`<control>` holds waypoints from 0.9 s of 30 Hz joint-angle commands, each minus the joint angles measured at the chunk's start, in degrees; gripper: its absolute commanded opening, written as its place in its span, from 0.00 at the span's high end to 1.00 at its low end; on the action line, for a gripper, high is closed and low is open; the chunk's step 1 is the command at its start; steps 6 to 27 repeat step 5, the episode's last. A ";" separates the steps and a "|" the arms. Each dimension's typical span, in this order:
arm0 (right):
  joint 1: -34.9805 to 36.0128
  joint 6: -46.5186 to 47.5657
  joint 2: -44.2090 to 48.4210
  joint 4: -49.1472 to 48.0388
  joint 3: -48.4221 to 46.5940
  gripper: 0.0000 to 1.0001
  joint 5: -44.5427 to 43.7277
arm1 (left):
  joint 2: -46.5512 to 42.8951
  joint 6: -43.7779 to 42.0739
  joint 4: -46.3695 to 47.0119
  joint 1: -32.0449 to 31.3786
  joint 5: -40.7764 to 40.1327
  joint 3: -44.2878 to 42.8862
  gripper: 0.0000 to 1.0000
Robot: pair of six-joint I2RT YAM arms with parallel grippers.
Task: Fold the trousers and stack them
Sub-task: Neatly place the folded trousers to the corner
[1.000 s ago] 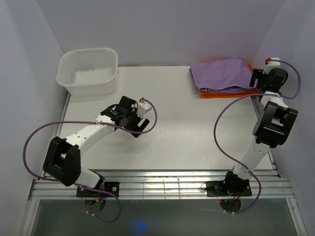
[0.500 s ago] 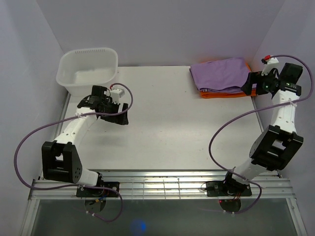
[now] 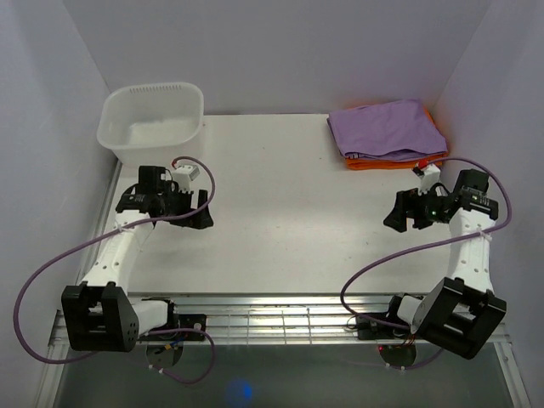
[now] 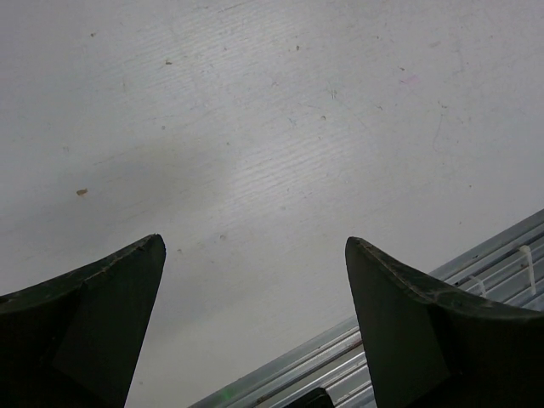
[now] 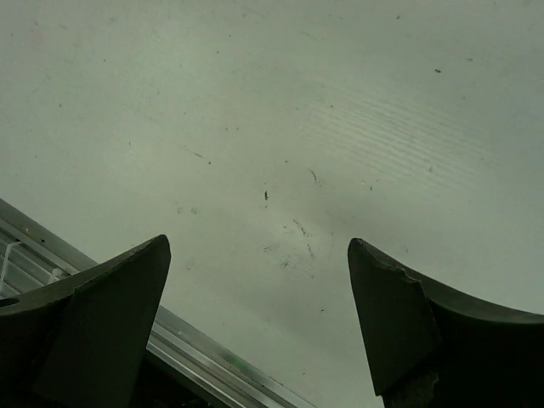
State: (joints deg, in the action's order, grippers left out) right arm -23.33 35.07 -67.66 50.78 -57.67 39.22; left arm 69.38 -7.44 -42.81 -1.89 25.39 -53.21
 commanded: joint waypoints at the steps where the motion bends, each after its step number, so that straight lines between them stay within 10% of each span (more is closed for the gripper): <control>1: 0.57 2.19 3.93 0.28 3.16 0.10 1.83 | -3.37 -0.82 0.18 0.04 -0.34 0.91 0.02; 27: 0.74 1.93 5.52 0.37 4.67 0.10 2.26 | -3.82 -0.29 0.53 0.04 -0.25 0.39 0.02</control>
